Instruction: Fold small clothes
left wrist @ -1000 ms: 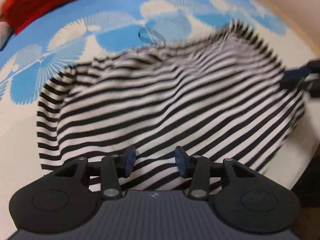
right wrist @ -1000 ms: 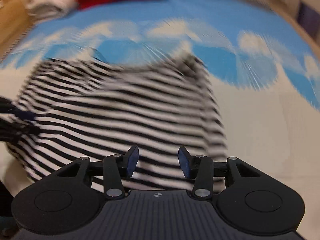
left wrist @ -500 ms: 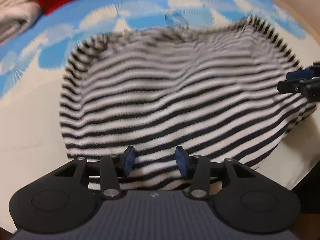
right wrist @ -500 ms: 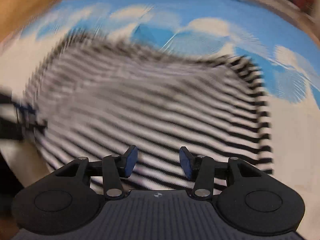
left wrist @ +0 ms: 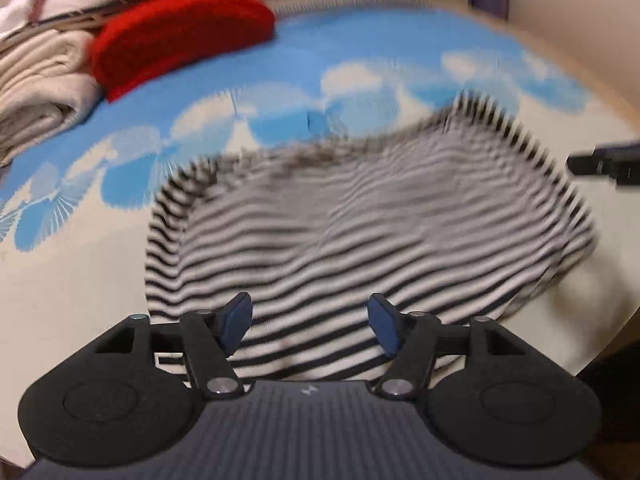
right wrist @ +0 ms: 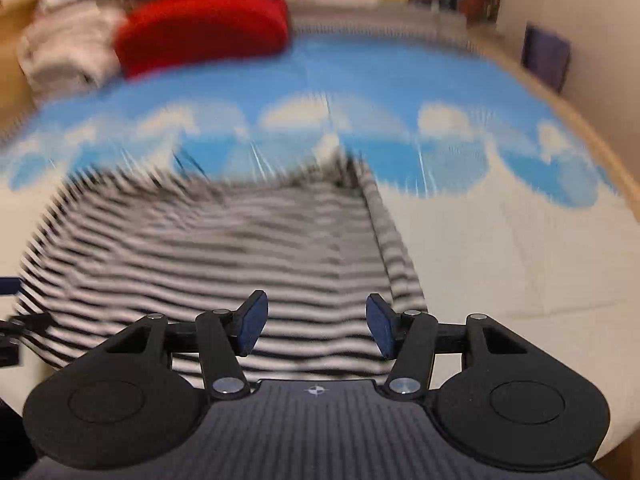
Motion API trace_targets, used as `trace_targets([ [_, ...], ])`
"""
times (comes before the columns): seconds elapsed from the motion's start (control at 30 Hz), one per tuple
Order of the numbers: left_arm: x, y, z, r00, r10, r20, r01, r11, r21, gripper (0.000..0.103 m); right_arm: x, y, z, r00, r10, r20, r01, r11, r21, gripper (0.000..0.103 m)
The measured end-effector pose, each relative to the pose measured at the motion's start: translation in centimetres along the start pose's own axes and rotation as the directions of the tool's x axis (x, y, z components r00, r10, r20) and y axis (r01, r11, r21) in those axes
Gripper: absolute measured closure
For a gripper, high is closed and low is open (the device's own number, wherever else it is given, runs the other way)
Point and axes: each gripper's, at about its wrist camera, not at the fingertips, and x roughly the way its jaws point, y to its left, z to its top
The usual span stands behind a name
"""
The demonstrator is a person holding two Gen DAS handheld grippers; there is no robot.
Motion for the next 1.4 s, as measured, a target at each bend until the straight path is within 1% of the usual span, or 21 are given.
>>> trace_targets([
  [0.03, -1.3, -0.2, 0.4, 1.0, -0.004, 0.031, 0.005, 1.0, -0.013, 0.028, -1.6, 0.4, 0.1, 0.999, 0.013, 0.045, -0.013, 1.0, -0.001, 0.045],
  [0.1, -4.5, -0.3, 0.3, 0.995, 0.0, 0.096, 0.004, 0.999, -0.042, 0.021, -4.5, 0.7, 0.2, 0.992, 0.042, 0.119, -0.043, 0.999, 0.001, 0.043],
  [0.13, -5.5, -0.1, 0.1, 0.993, 0.006, 0.118, 0.001, 0.998, -0.063, 0.02, -6.0, 0.9, -0.2, 0.986, 0.054, 0.155, -0.056, 0.998, 0.006, 0.04],
  [0.2, -7.5, 0.2, -0.8, 0.991, 0.005, 0.133, 0.012, 0.993, -0.121, 0.019, -8.1, 0.5, -1.3, 0.976, 0.074, 0.206, -0.08, 0.996, 0.025, 0.034],
  [0.27, -8.6, 0.5, -2.0, 0.992, -0.001, 0.123, 0.023, 0.984, -0.176, 0.019, -9.5, -0.3, -3.2, 0.97, 0.076, 0.23, -0.093, 0.994, 0.063, 0.033],
  [0.33, -8.8, 0.6, -3.5, 0.992, 0.019, 0.121, 0.006, 0.979, -0.206, 0.019, -9.5, -0.9, -4.2, 0.978, 0.065, 0.2, -0.097, 0.983, 0.155, 0.033],
  [0.37, -8.6, 0.6, -4.5, 0.991, 0.035, 0.126, -0.008, 0.977, -0.215, 0.019, -9.3, -1.2, -4.4, 0.98, 0.076, 0.184, -0.112, 0.974, 0.198, 0.033],
  [0.4, -8.3, 0.5, -5.3, 0.99, 0.045, 0.131, -0.016, 0.976, -0.218, 0.019, -9.0, -1.2, -4.6, 0.98, 0.081, 0.18, -0.12, 0.97, 0.213, 0.033],
  [0.43, -7.7, 0.3, -6.3, 0.991, 0.048, 0.127, -0.02, 0.976, -0.215, 0.019, -8.6, -1.1, -4.8, 0.983, 0.067, 0.171, -0.101, 0.975, 0.2, 0.033],
  [0.47, -6.9, 0.2, -6.9, 0.994, 0.045, 0.1, -0.023, 0.978, -0.205, 0.019, -8.4, -0.7, -5.1, 0.986, 0.039, 0.161, -0.068, 0.982, 0.174, 0.033],
  [0.5, -5.8, 0.2, -7.3, 0.998, 0.04, 0.053, -0.029, 0.979, -0.2, 0.02, -8.0, -0.5, -5.2, 0.988, 0.006, 0.155, -0.029, 0.989, 0.143, 0.033],
  [0.53, -5.0, 0.2, -7.4, 0.999, 0.033, 0.021, -0.028, 0.978, -0.207, 0.02, -7.7, -0.3, -5.2, 0.989, -0.005, 0.151, -0.014, 0.992, 0.125, 0.033],
  [0.6, -4.2, 0.5, -7.3, 1.0, 0.017, 0.016, -0.013, 0.973, -0.231, 0.02, -7.1, -0.1, -5.3, 0.991, -0.002, 0.134, -0.014, 0.993, 0.117, 0.033],
  [0.7, -3.2, 1.1, -7.1, 1.0, 0.023, 0.002, -0.022, 0.964, -0.265, 0.02, -6.9, -0.1, -5.6, 0.993, 0.002, 0.12, -0.017, 0.992, 0.122, 0.033],
  [0.83, -1.5, 1.7, -7.4, 0.998, 0.032, -0.057, -0.048, 0.95, -0.308, 0.021, -7.1, 0.2, -5.8, 0.991, 0.006, 0.135, -0.02, 0.995, 0.096, 0.033],
  [0.97, -0.9, 1.6, -7.7, 0.997, 0.049, -0.055, -0.062, 0.96, -0.273, 0.021, -6.8, 0.5, -5.9, 0.991, 0.013, 0.132, -0.022, 0.997, 0.068, 0.033],
  [1.07, -0.9, 1.9, -8.0, 0.998, 0.048, -0.044, -0.058, 0.961, -0.272, 0.021, -6.6, 0.4, -6.1, 0.991, 0.008, 0.13, -0.015, 0.998, 0.054, 0.033],
  [1.2, -1.0, 2.8, -8.2, 0.998, 0.033, -0.05, -0.047, 0.95, -0.31, 0.021, -6.4, 0.0, -6.5, 0.993, -0.019, 0.117, 0.012, 0.998, 0.058, 0.033],
  [1.27, -1.0, 3.2, -8.1, 0.998, 0.025, -0.055, -0.042, 0.941, -0.337, 0.021, -6.3, -0.3, -6.3, 0.994, -0.026, 0.109, 0.017, 0.997, 0.081, 0.033],
  [1.33, -1.0, 3.4, -8.2, 0.998, 0.022, -0.056, -0.04, 0.936, -0.351, 0.021, -6.5, -0.5, -6.0, 0.992, -0.018, 0.125, 0.006, 0.995, 0.101, 0.032],
  [1.4, -0.8, 3.5, -8.3, 0.998, 0.027, -0.062, -0.047, 0.932, -0.36, 0.022, -6.6, -0.4, -6.0, 0.99, -0.017, 0.137, 0.005, 0.996, 0.092, 0.032],
])
